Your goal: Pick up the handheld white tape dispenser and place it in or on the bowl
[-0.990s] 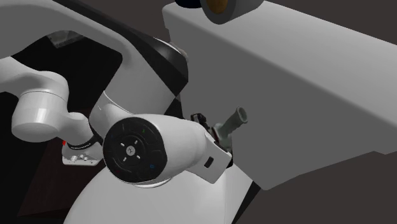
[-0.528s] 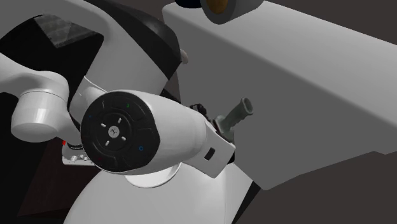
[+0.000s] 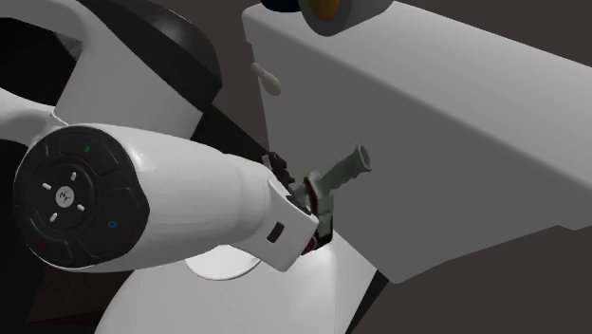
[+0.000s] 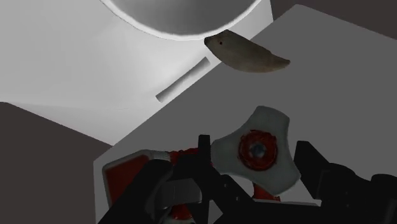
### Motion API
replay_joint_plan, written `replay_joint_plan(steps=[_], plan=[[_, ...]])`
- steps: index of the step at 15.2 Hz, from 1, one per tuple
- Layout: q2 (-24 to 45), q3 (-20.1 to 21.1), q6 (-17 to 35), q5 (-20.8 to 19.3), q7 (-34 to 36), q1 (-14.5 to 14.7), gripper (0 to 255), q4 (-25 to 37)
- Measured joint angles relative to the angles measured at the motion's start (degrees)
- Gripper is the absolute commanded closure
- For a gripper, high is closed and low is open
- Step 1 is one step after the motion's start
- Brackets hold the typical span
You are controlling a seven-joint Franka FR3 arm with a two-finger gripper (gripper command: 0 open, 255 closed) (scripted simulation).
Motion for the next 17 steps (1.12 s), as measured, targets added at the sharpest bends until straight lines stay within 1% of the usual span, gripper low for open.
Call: replay_joint_plan(steps=[5,8,12,15,17], plan=[[-10.12,1.49,0.23,-5.72,0.43,-5.77,255,-9.64],[-16.27,1.75,-1.33,-9.29,0.0,-10.28,255,-14.69],[-23.31,1.21,-4.56,-13.59,-1.4,-16.37,255,-19.74],[-24.19,0.73,-3.72,-14.35,-2.24,-17.43,255,-21.83],[-23.63,0.03,-2.24,-14.42,-3.1,-17.35,255,-22.91]])
